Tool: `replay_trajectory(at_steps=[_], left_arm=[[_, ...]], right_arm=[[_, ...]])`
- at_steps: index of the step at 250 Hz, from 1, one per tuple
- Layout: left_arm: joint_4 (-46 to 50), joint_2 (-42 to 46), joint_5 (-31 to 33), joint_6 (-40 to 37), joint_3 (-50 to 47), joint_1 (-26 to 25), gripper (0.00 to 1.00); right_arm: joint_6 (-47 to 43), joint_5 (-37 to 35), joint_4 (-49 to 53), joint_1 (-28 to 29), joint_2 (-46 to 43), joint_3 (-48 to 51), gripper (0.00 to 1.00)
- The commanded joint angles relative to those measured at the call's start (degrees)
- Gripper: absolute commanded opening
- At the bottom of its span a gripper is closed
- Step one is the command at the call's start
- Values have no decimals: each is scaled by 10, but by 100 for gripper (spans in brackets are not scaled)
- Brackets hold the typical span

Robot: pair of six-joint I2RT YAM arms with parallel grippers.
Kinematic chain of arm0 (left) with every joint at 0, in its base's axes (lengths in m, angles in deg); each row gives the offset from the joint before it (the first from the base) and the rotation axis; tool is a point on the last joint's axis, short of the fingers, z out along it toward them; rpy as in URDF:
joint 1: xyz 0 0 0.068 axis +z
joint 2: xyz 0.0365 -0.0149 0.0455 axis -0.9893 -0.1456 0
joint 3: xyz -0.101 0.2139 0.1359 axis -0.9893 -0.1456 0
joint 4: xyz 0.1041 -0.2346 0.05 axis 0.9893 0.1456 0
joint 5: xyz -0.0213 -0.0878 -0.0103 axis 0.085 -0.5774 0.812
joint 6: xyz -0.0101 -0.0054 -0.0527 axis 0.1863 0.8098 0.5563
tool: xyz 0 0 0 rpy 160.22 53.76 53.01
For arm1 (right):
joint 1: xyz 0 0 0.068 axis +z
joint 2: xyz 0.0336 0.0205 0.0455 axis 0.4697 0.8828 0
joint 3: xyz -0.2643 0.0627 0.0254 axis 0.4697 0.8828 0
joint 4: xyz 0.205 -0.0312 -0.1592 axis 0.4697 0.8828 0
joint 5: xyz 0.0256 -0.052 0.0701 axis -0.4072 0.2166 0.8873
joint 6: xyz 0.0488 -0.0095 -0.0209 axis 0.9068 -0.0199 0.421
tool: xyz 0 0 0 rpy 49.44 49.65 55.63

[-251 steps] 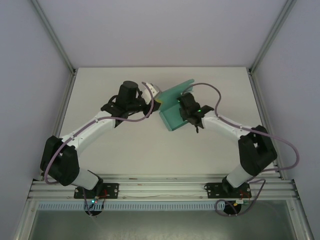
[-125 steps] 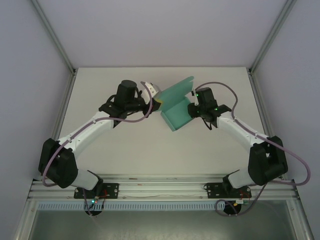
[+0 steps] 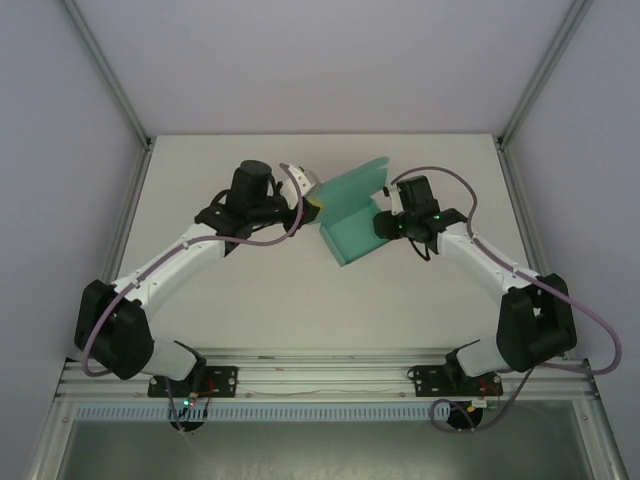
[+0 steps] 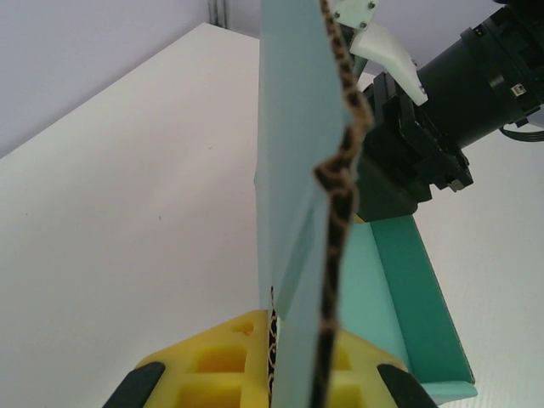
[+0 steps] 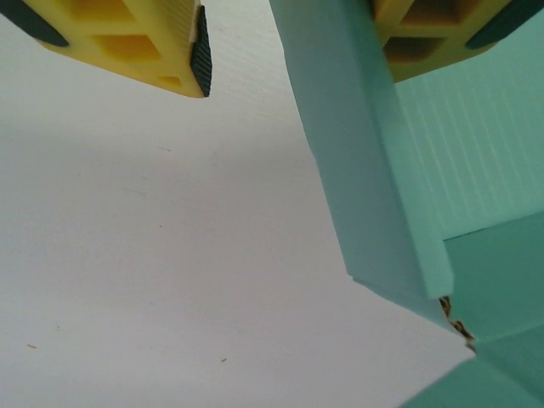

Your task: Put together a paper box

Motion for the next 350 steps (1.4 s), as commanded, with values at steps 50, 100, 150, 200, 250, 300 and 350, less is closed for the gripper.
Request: replay_trajectory(at_steps=[50,100,150,200,250,300,350], left_arm=[[-4,27,-25,-10,17,1,0],[-3,31,-23,-10,17,-3,0],[-24,30,-19,0,9,-4,0],[-20,26,-10,3,11,-5,0],[-10,21,0,-3,20,-4,0],[-10,18,6,-5,16,-5,0],[0,14,8,-12,11,-4,0]], right_arm=[[-19,16,19,-5,-6,-17,38],[5,-72,30,-2,3,-37,17],[-33,-202,52,15,38,-29,0],[-58,-323,70,38,93,-37,2],[-61,-423,78,63,142,-63,2],[-34,-369,64,63,133,-64,15],[-17,-216,36,60,76,-48,39]])
